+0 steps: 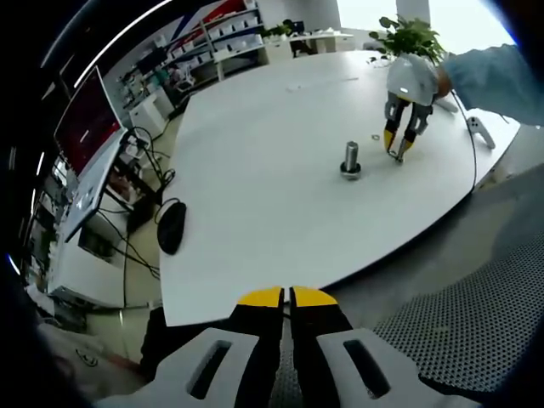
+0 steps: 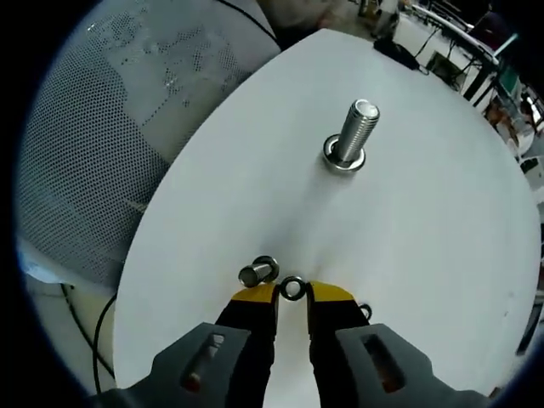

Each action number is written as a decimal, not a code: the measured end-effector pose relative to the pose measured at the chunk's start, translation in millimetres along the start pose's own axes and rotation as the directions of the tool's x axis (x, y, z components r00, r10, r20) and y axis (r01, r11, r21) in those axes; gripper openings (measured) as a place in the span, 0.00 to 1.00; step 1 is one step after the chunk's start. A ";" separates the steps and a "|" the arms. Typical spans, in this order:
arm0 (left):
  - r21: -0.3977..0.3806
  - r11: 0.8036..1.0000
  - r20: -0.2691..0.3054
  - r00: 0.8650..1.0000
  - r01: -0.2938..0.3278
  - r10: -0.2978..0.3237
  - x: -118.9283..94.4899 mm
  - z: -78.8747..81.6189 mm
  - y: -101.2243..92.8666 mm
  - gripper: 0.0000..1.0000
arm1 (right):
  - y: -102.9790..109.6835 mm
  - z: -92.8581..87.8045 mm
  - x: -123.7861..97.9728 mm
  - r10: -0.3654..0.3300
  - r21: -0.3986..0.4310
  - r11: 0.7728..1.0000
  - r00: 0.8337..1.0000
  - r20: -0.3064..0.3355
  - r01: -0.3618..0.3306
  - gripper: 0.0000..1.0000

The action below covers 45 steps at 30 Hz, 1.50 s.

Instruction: Place the washer onto the threaded stud by aligning its center hole with the stud, sliding it down to the base, and recovering from edge contact or off-axis alignment until the washer reaches the visible bottom stop.

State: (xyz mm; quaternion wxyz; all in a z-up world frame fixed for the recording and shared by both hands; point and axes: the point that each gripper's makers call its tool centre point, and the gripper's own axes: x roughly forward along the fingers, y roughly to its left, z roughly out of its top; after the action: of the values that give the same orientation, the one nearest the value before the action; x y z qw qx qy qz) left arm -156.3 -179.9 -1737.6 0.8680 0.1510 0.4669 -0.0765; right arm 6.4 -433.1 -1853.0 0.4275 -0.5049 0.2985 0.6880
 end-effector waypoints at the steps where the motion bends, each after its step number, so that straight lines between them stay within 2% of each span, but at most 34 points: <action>1: 0.000 1.000 0.000 1.000 0.000 0.000 0.2 0.0 0.1 0.00 | 0.1 -0.4 -0.2 -0.003 0.008 1.000 1.000 0.003 0.003 0.15; 6: 0.005 1.000 -0.005 1.000 0.001 -0.001 0.8 -0.7 -0.3 0.00 | -1.8 -3.4 -1.3 -0.042 0.098 0.994 0.998 0.045 0.038 0.15; 9: 0.006 1.000 -0.006 1.000 0.001 -0.001 0.9 -0.9 -0.6 0.00 | -2.1 -4.1 -2.0 -0.085 0.184 0.981 0.992 0.095 0.066 0.15; 11: 0.007 1.000 -0.005 1.000 0.001 -0.001 0.7 -0.7 -1.0 0.00 | -2.8 -5.4 -2.6 -0.124 0.244 0.966 0.983 0.133 0.089 0.14; 15: 0.008 1.000 -0.006 1.000 0.001 -0.001 0.3 -0.7 -1.4 0.00 | -3.2 -7.8 -4.5 -0.214 0.365 0.922 0.957 0.198 0.131 0.14; 21: 0.010 1.000 -0.010 1.000 0.002 -0.002 1.0 -1.5 -1.3 0.00 | -8.0 -16.2 -8.5 -0.335 0.477 0.854 0.922 0.193 0.211 0.14; 25: 0.012 1.000 -0.011 1.000 0.003 -0.002 0.8 -1.6 -1.7 0.00 | -4.7 -13.0 -15.1 -0.356 0.502 0.840 0.908 0.220 0.207 0.13; 26: 0.012 1.000 -0.011 1.000 0.003 -0.002 0.7 -1.6 -1.8 0.00 | -3.7 -12.2 -17.1 -0.356 0.503 0.840 0.907 0.224 0.206 0.05; 27: 0.011 1.000 -0.012 1.000 0.003 -0.002 1.0 -1.7 -1.4 0.00 | -3.3 -8.8 -22.0 -0.350 0.456 0.865 0.904 0.247 0.210 0.02; 28: 0.011 1.000 -0.011 1.000 0.003 -0.002 1.0 -1.6 -1.4 0.00 | -1.4 -11.6 -25.3 -0.365 0.500 0.839 0.904 0.224 0.215 0.03; 29: 0.011 1.000 -0.011 1.000 0.002 -0.002 0.5 -1.4 -1.8 0.00 | -2.5 -9.8 -26.9 -0.365 0.497 0.841 0.901 0.234 0.211 0.03; 31: 0.011 1.000 -0.010 1.000 0.002 -0.002 0.5 -1.3 -1.7 0.00 | 3.9 -11.9 -22.1 -0.333 0.495 0.849 0.914 0.232 0.184 0.03; 32: 0.011 1.000 -0.010 1.000 0.003 -0.002 0.5 -1.3 -1.7 0.00 | 3.8 -18.8 -20.8 -0.342 0.464 0.858 0.919 0.194 0.221 0.03; 33: 0.012 1.000 -0.010 1.000 0.003 -0.003 0.6 -1.4 -1.7 0.00 | 2.8 -21.3 -22.8 -0.354 0.456 0.857 0.917 0.181 0.241 0.03; 36: 0.013 1.000 -0.009 1.000 0.003 -0.003 0.5 -1.3 -2.0 0.00 | 2.5 -22.0 -33.4 -0.378 0.495 0.837 0.901 0.214 0.233 0.03; 39: 0.011 1.000 -0.008 1.000 0.003 -0.003 0.5 -0.8 -1.9 0.00 | 1.0 -37.7 -48.2 -0.403 0.528 0.812 0.893 0.201 0.248 0.05; 42: 0.011 1.000 -0.007 1.000 0.004 -0.004 0.7 -0.7 -1.8 0.00 | 6.3 -49.7 -50.8 -0.374 0.551 0.805 0.908 0.187 0.218 0.10; 44: 0.012 1.000 -0.007 1.000 0.003 -0.003 0.6 -0.7 -1.8 0.00 | 11.1 -54.9 -49.0 -0.348 0.540 0.816 0.921 0.174 0.206 0.11; 45: 0.011 1.000 -0.007 1.000 0.004 -0.004 0.3 -0.6 -2.1 0.00 | 18.9 -55.8 -45.8 -0.301 0.523 0.834 0.939 0.168 0.174 0.12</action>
State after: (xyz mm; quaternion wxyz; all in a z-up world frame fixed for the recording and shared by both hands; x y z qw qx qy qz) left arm -157.1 -181.8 -1738.6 0.8654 0.1553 0.4696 -0.0802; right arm 19.8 -501.8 -1827.3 0.6594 -0.3218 0.3465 0.5845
